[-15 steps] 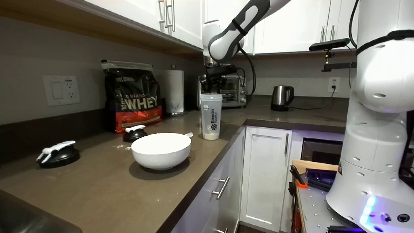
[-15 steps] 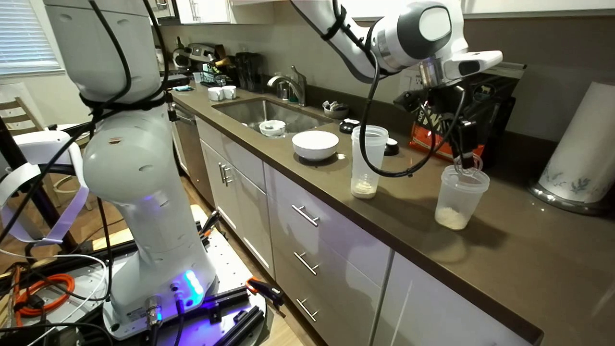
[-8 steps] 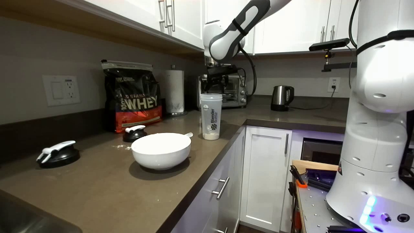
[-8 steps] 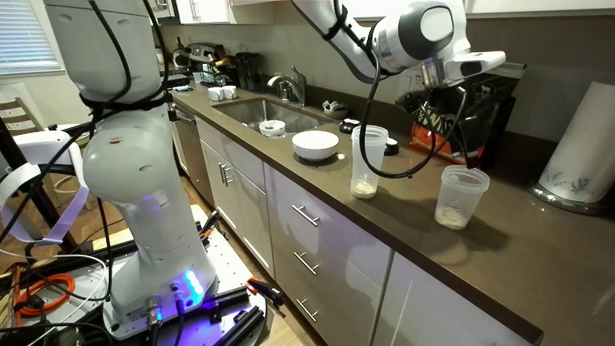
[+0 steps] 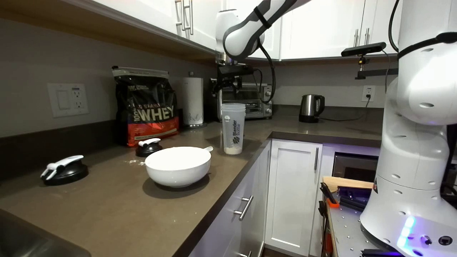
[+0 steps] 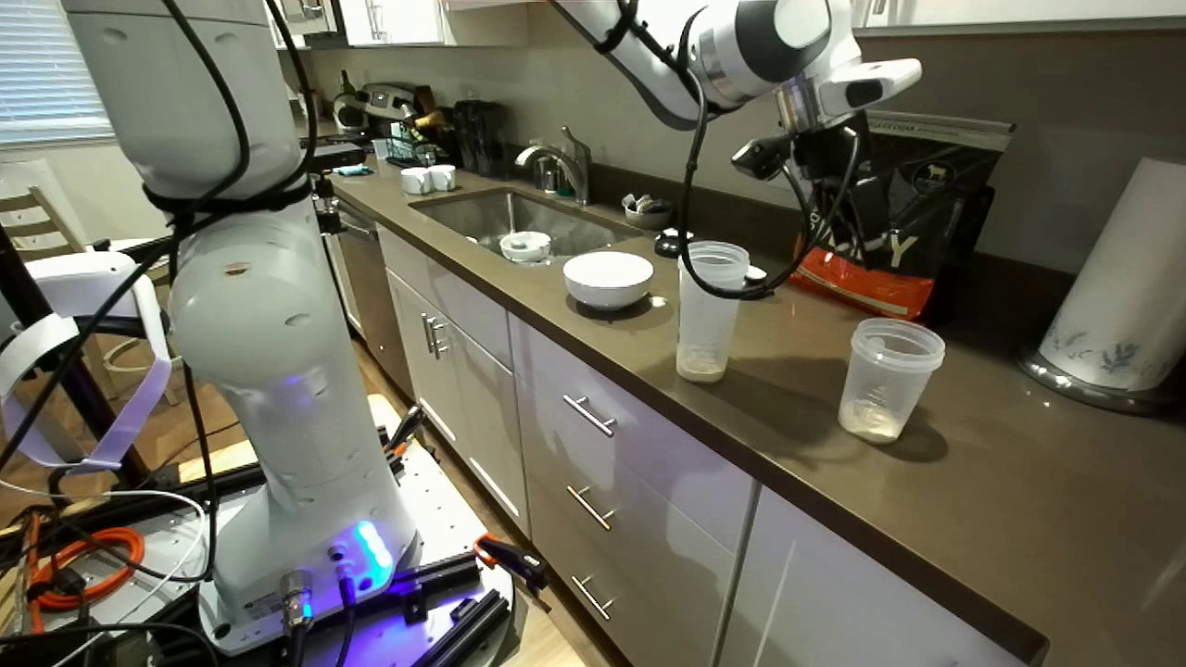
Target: Put the silver object in the right most container
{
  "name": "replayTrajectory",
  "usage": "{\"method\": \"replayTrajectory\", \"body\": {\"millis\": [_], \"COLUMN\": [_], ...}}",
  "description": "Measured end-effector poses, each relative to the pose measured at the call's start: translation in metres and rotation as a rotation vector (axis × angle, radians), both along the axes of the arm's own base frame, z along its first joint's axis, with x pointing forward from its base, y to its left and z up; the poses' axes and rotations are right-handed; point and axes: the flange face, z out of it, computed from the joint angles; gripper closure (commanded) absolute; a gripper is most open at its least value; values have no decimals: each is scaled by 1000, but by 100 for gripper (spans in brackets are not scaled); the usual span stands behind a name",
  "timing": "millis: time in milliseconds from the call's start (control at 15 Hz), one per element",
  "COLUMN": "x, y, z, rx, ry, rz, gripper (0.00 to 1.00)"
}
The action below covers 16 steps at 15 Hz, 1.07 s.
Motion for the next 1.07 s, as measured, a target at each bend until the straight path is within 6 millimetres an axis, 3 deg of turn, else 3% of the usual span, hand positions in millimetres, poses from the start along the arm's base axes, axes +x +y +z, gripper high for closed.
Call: {"method": "replayTrajectory", "body": {"millis": [267, 600, 1067], "x": [5, -9, -34], "y": [48, 100, 143], "z": [22, 32, 33], "rx": [4, 102, 157], "ry": [-40, -54, -13], "rz": [82, 195, 398], "gripper": [0, 0, 0]}}
